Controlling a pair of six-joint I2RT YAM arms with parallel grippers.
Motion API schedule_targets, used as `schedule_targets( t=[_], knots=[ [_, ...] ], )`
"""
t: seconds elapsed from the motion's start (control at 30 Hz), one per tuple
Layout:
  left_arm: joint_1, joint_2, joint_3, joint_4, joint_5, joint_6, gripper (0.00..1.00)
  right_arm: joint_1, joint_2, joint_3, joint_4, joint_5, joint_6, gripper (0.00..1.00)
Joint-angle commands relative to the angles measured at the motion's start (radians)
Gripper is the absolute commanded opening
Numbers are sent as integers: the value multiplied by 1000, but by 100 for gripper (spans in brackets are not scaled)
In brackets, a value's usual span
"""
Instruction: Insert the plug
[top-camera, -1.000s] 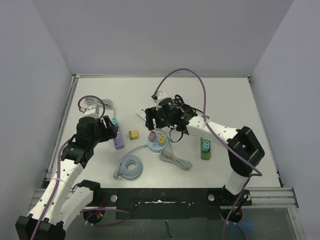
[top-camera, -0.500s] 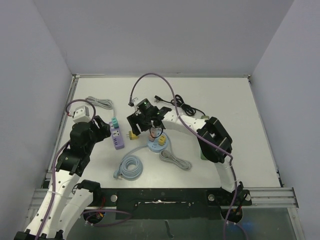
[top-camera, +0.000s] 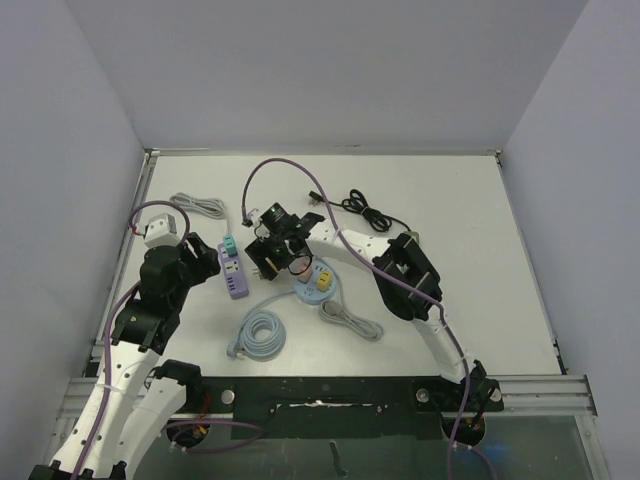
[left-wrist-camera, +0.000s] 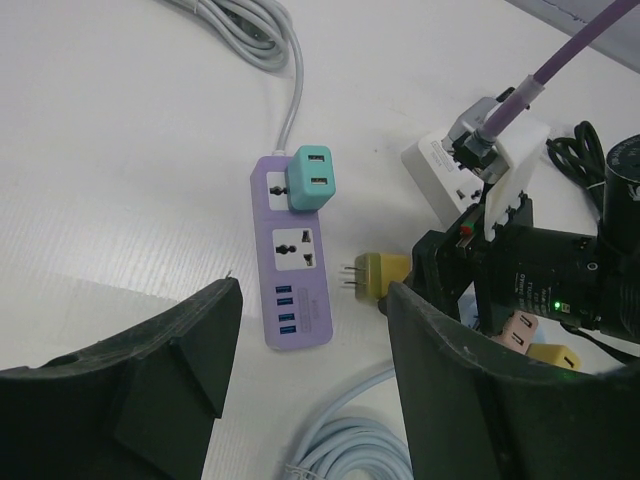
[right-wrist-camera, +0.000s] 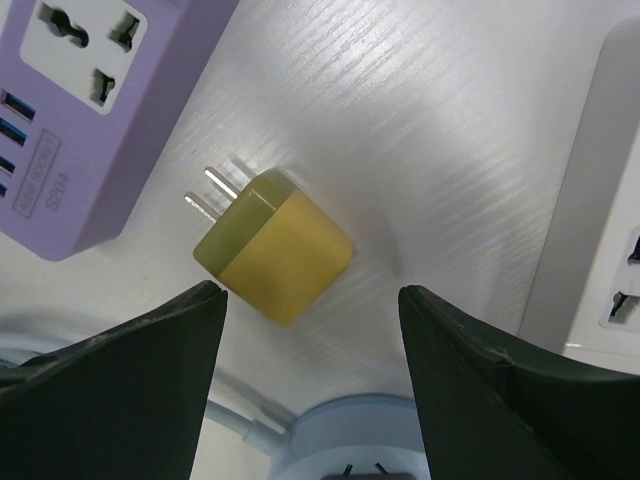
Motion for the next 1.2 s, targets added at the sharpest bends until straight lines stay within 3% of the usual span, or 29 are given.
schedule_targets(
  t=[0.0, 0.43, 0.53, 0.67, 0.73, 0.9, 1.17],
  knots=[
    [5, -1, 8, 42, -9, -9, 59, -3, 53, 116, -83, 31, -39, 71],
    [5, -8, 7, 41, -10, -9, 58, -5, 161, 280, -99, 164, 103, 67],
    [5, -7, 7, 42, -7, -11, 59, -6, 161, 282, -101, 191, 117, 62],
    [5, -6, 7, 43, -4, -10, 59, -5, 152, 276, -90, 199, 130, 45],
    [5, -4, 5, 45, 2, -10, 59, -5, 126, 247, -54, 197, 139, 38],
    [6, 0, 5, 51, 24, -8, 59, 1, -22, 51, 147, 162, 204, 34],
    [0, -64, -28, 124, 132, -3, 59, 1, -367, -269, 476, 140, 602, 39]
  ],
)
